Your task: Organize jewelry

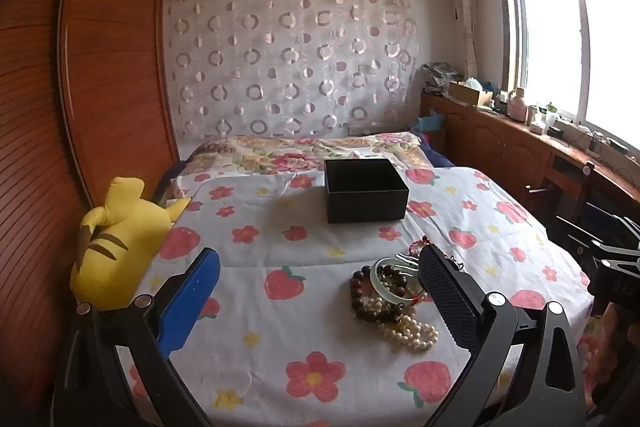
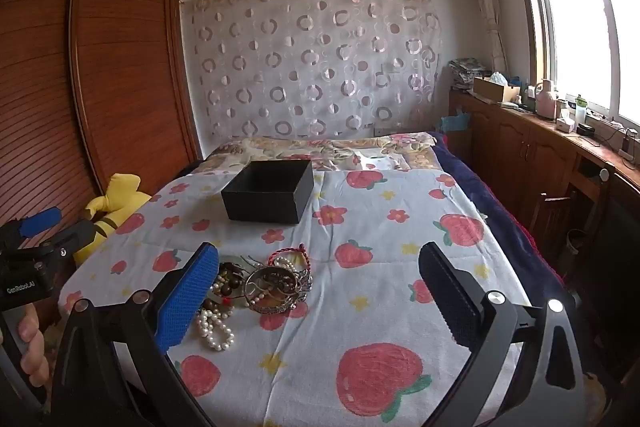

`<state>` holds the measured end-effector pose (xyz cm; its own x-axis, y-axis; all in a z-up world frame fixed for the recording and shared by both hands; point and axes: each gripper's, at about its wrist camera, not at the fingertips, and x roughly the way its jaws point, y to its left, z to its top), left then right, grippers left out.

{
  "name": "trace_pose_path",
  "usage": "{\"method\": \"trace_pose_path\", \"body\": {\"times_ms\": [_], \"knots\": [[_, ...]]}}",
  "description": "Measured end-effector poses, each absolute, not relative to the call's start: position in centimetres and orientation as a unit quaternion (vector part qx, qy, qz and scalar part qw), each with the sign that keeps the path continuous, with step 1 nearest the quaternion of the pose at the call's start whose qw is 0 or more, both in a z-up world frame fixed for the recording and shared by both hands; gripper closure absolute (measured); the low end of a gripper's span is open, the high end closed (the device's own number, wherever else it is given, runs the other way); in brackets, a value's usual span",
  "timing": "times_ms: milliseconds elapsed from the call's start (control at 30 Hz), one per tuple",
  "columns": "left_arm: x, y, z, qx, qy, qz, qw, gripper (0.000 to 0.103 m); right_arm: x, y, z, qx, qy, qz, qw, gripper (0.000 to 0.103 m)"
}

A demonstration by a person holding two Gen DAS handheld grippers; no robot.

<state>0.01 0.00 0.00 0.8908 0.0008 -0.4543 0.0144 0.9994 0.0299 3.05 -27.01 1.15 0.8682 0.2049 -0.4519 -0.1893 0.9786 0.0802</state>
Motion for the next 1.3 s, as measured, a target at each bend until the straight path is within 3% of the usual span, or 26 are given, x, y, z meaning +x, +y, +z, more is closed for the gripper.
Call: {"method": "trace_pose_path", "body": {"times_ms": [1300], "knots": [[-0.05,0.06,0.07,0.011,0.228,-0.006,0.973,0.007,2.87,-26.79,1.17,0.020,0.233,0.104,0.967,0.002]]}}
